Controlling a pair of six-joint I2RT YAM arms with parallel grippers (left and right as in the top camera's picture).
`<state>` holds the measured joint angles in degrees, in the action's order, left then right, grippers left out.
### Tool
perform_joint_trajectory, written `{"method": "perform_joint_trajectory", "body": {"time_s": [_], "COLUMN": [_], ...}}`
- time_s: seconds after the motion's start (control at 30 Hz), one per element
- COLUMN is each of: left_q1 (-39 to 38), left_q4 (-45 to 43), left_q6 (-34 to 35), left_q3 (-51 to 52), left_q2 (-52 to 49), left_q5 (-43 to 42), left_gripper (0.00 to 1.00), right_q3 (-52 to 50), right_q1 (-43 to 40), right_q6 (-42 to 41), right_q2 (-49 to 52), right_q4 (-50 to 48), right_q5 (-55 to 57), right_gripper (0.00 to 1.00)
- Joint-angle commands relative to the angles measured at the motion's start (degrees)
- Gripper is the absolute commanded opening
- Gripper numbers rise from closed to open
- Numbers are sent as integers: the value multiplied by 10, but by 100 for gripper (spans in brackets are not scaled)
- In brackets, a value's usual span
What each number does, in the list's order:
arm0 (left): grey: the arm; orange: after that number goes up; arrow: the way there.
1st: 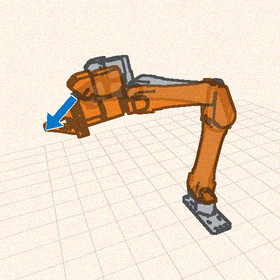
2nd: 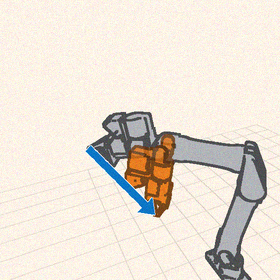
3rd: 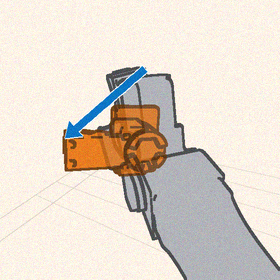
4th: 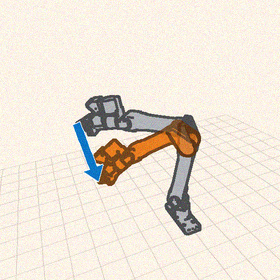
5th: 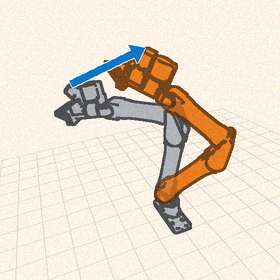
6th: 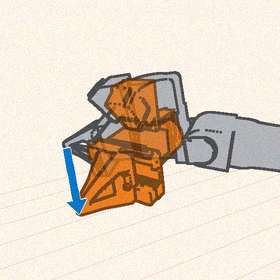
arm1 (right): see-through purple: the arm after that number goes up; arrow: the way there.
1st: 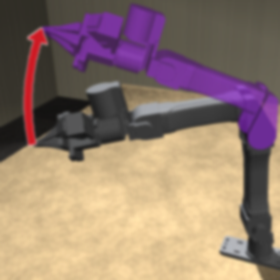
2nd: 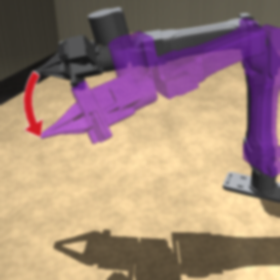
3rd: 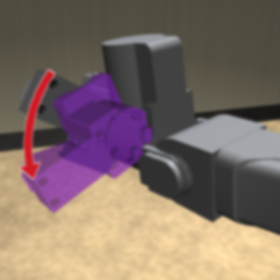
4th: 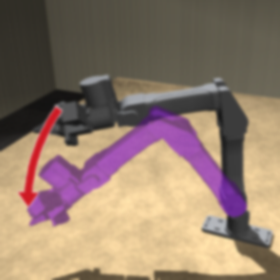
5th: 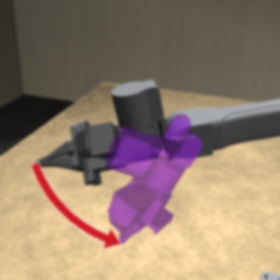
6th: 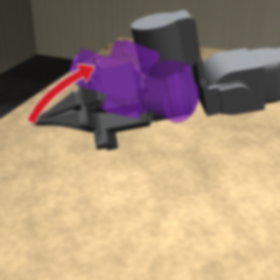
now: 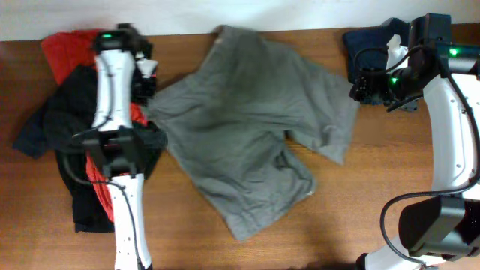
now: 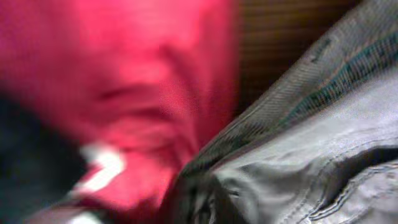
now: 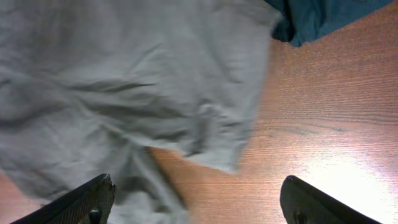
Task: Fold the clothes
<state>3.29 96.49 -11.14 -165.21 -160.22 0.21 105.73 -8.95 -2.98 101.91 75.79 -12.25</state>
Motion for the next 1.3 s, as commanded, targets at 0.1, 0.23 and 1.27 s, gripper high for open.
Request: {"method": "perform_joint_trajectory", "body": {"time_s": [0.1, 0.23, 1.27], "left_q1": [36, 34, 37], "left_q4": [2, 2, -50], "left_q6": [38, 36, 38], "left_q3": [-1, -2, 13], "left_q2": [84, 146, 297], "left_q5": [-71, -71, -64], "left_gripper": [69, 75, 84], "right_q3": [0, 0, -342], "right_q1": [29, 45, 645], "right_q6": [-20, -20, -34], "right_q2": [-2, -23, 48], "right_q4": [0, 19, -164], "right_q5": [-11, -11, 26], "right_gripper": [89, 90, 89]}}
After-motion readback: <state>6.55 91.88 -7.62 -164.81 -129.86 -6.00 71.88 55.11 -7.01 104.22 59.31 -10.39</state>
